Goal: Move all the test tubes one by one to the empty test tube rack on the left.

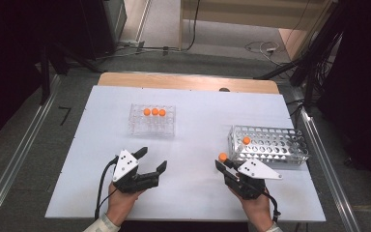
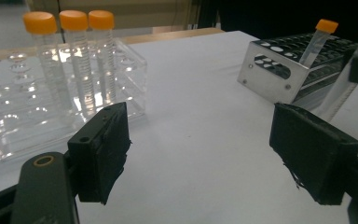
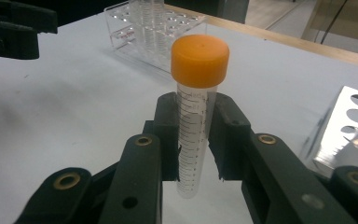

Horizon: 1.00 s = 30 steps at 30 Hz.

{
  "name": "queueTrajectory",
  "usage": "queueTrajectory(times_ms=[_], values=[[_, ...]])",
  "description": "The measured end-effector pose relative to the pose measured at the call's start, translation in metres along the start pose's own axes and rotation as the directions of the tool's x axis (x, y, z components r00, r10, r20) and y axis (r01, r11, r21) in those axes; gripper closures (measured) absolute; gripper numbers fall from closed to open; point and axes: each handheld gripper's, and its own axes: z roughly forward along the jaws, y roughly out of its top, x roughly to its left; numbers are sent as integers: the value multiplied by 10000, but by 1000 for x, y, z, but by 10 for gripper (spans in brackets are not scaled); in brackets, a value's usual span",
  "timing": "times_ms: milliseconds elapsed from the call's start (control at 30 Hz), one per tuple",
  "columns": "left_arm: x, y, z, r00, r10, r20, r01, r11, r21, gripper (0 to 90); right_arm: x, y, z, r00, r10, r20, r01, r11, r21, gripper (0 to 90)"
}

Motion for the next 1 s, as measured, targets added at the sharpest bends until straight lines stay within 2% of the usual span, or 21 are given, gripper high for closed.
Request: queueTrajectory(times_ms=[200, 300, 533, 733, 1000], values=[[-12, 8, 4, 9989, 274, 375, -269, 9995, -139, 223, 10, 6, 15, 9995, -77, -316, 80, 9999, 67, 718], [-20, 11, 7, 9972, 556, 493, -547, 9983, -197, 235, 17, 8, 24, 9984, -242, -503, 250, 9996, 159, 718], [-38, 23, 14, 9884, 1096, 1048, -1047, 9932, -510, 296, 36, 12, 43, 9936, -583, -966, 622, 9974, 373, 718], [-45, 27, 20, 9807, 1205, 1539, -1137, 9921, -523, 396, 53, 16, 54, 9863, -812, -1434, 876, 9954, 390, 718], [-46, 25, 23, 9776, 1311, 1647, -1262, 9912, -399, 560, 63, 21, 56, 9809, -873, -1740, 927, 9954, 234, 718]])
